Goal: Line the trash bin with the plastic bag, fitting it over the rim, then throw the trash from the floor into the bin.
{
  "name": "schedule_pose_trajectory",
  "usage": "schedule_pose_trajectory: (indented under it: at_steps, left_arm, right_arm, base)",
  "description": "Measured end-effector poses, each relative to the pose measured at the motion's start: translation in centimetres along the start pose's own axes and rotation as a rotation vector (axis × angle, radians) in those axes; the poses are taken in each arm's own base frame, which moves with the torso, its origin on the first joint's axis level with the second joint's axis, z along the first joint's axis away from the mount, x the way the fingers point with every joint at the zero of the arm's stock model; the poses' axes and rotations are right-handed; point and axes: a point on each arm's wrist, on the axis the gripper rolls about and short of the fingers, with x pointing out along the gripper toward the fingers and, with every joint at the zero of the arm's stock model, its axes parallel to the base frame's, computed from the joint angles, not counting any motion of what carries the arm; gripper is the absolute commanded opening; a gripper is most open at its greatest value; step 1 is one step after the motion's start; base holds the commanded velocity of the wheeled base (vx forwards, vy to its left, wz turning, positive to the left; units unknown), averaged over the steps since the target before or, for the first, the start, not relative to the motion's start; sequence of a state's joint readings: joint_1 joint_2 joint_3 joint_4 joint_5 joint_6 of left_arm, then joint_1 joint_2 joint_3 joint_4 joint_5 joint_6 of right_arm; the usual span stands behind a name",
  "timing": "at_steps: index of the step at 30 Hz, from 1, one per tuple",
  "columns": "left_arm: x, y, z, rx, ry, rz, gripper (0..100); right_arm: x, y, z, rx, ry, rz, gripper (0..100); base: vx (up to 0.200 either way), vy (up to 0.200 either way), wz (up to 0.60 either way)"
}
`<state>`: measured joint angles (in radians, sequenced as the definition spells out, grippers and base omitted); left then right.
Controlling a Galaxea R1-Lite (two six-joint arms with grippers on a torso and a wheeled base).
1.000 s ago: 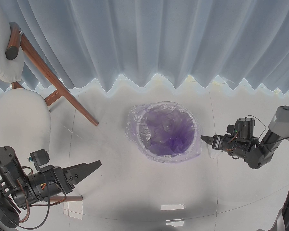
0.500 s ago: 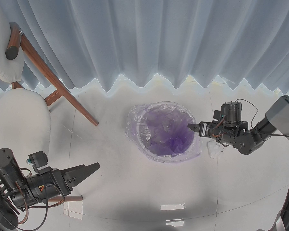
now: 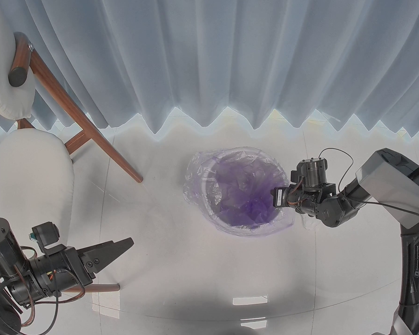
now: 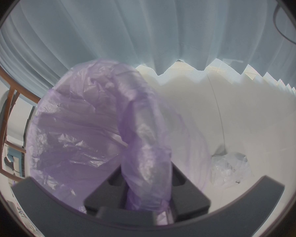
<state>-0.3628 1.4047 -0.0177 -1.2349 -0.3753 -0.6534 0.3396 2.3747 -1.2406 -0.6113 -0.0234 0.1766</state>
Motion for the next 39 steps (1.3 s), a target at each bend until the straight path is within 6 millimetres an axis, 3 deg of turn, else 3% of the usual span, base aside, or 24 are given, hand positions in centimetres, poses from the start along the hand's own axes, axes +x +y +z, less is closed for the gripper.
schedule_pose_trajectory:
  at_steps: [6, 13, 19, 25, 31, 39]
  left_arm:
    - [0.1, -0.1, 0.2, -0.007, -0.004, -0.008, 100]
    - [1.3, -0.1, 0.7, -0.078, 0.037, -0.065, 100]
    - [3.6, 0.2, 1.7, -0.186, 0.061, -0.087, 100]
    - [6.1, 1.2, 1.9, -0.272, 0.119, -0.099, 100]
    - [9.0, 2.2, 2.5, -0.403, 0.141, -0.144, 100]
    - [12.4, 2.4, 2.9, -0.487, 0.124, -0.265, 100]
  right_arm:
    - [-0.9, -0.4, 0.8, 0.011, -0.002, 0.007, 0]
    - [-6.6, -2.6, 3.6, 0.051, -0.019, 0.091, 0]
    - [-12.2, -5.0, 2.2, 0.121, 0.042, 0.112, 0]
    - [-16.5, -5.6, 0.7, 0.218, 0.076, 0.162, 0]
    - [-19.2, -5.4, 0.1, 0.251, 0.081, 0.229, 0]
    - [-20.9, -5.0, 0.1, 0.256, 0.064, 0.258, 0]
  base:
    - [0.0, 0.0, 0.0]
    - [0.0, 0.0, 0.0]
    - [0.0, 0.0, 0.0]
    - [0.0, 0.0, 0.0]
    - [0.0, 0.0, 0.0]
    - [0.0, 0.0, 0.0]
